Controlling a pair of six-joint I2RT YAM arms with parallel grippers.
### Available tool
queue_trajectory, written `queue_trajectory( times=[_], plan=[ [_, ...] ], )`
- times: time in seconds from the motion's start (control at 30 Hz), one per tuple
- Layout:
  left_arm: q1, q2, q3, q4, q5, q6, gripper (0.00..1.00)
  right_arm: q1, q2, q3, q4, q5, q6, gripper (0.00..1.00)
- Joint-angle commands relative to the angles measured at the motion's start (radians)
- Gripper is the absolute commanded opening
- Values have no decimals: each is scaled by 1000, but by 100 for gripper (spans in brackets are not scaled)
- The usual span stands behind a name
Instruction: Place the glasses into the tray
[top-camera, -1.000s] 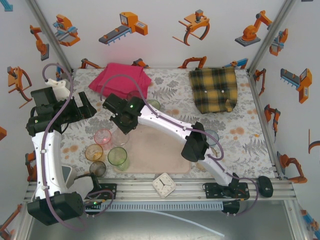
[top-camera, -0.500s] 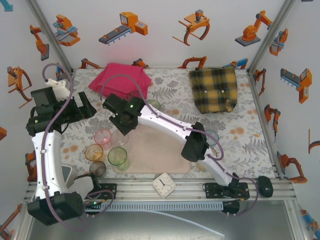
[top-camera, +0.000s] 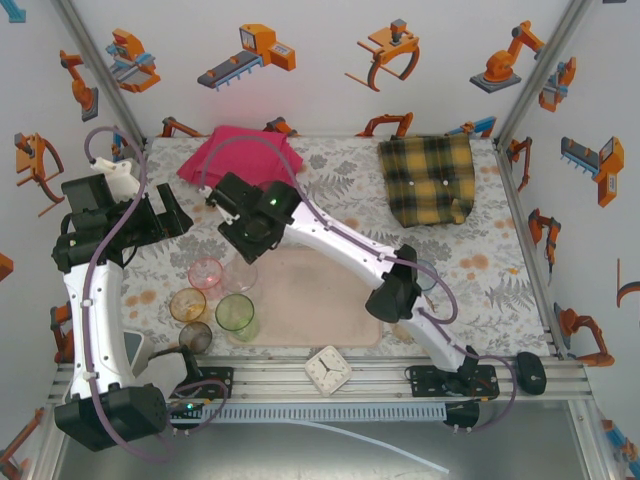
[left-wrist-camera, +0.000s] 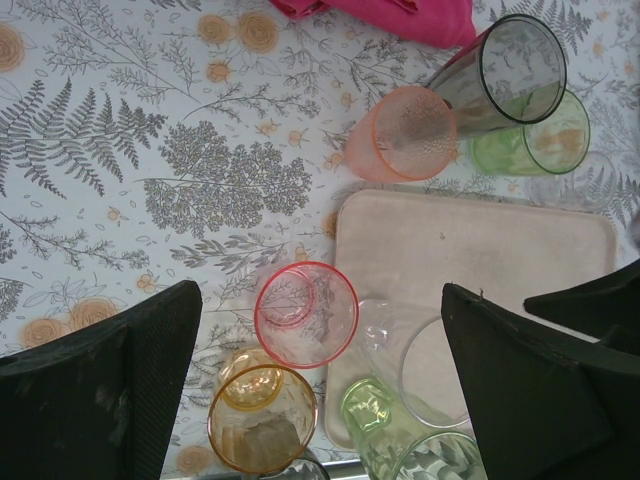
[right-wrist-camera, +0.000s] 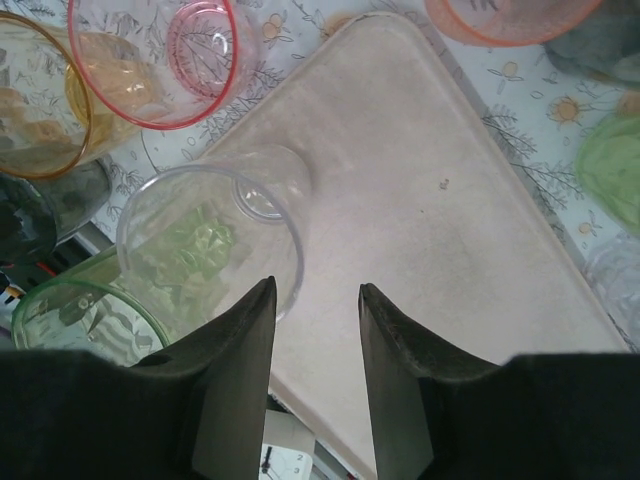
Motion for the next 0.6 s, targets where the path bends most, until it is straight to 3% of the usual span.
queue_trajectory(
  times=[0.0, 0.33, 0.57],
  plan=[
    [7, -13, 12, 5, 7, 6, 97, -64, -123, 46, -67, 30, 10, 39],
    [-4, -13, 9, -4, 48, 42, 97, -287, -569, -368, -107, 211, 108, 40],
    [-19, -20, -5, 0, 65, 45, 97, -485, -833, -715, -130, 214, 167, 40]
  ],
)
